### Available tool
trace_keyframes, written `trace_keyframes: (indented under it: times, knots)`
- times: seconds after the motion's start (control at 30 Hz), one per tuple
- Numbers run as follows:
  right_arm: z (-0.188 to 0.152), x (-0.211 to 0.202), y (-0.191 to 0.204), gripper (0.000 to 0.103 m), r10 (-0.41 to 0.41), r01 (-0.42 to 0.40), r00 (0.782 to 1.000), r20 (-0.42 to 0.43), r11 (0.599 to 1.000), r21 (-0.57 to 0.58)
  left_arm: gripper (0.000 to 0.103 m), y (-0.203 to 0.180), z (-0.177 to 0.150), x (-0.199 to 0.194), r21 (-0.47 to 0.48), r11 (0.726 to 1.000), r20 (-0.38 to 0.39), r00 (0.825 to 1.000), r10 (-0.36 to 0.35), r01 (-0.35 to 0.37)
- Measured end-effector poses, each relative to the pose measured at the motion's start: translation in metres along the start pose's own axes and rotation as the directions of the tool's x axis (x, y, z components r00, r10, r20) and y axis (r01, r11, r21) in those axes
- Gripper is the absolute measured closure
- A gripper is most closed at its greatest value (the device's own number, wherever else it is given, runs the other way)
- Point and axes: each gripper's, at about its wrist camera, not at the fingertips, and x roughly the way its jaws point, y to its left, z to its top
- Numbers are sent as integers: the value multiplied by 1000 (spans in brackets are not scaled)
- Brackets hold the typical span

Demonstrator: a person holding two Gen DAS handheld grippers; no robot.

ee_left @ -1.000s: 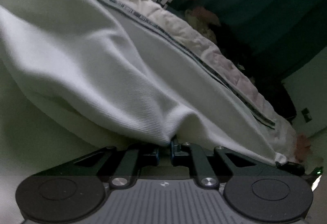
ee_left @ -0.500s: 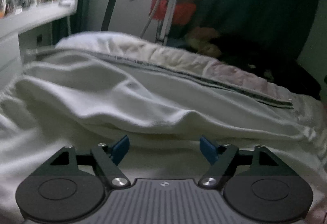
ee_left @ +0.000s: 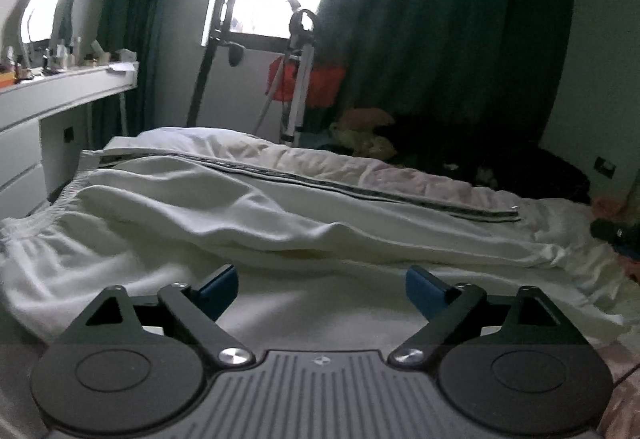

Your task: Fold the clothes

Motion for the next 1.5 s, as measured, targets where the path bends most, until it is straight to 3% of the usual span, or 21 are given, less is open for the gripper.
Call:
trace_keyframes:
  times: [0.07,0.13,0.23,0.37,0.53,0.67,0.77,0.87,1.0,1.1,1.17,1.2,1.37,1.43,1.5]
  knots:
    - [0,-2,-3,22,-11,11,1000,-2,1000,2,7,3,-7,-4,-16,998,-20,998,68,-68]
    - [-1,-3,-7,22,-24,24,1000,0,1000,13,7,14,-6,-2,-75,993,-68,994,89,-94]
    - [0,-2,-17,22,-51,52,999,-15,998,46,7,35,-1,6,-199,976,-129,990,61,-86]
    - [-3,7,-29,22,-115,122,990,-84,988,89,7,63,9,17,-297,949,-239,971,28,-101]
    - [-8,17,-46,22,-200,221,966,-163,967,124,7,120,28,12,-464,869,-309,951,22,-171]
    - [-9,16,-58,22,-184,216,968,-171,958,188,5,169,32,10,-523,816,-354,934,56,-247]
    - [-11,19,-62,22,-223,257,956,-191,949,180,6,202,21,15,-570,748,-441,895,71,-340]
    - [-13,23,-70,22,-231,276,949,-217,939,207,6,231,3,16,-660,618,-486,870,83,-427]
    - [-15,20,-78,22,-226,280,949,-220,924,261,6,256,-18,22,-749,464,-502,862,69,-473]
    - [-16,19,-83,22,-233,290,946,-224,917,274,6,258,-19,21,-780,409,-467,876,122,-473]
    - [-17,20,-88,22,-239,303,942,-236,908,291,6,255,-16,20,-799,396,-426,891,157,-452]
    - [-18,21,-91,22,-242,310,939,-243,902,300,6,253,-14,19,-807,405,-397,903,166,-430]
    - [-24,21,-104,22,-239,328,933,-269,872,363,12,239,2,8,-810,530,-204,968,144,-250]
    - [-26,21,-107,22,-231,325,934,-272,864,385,19,233,9,3,-798,576,-126,984,128,-177]
    - [-26,21,-109,22,-231,325,935,-269,860,394,19,228,13,-1,-783,609,-70,990,122,-130]
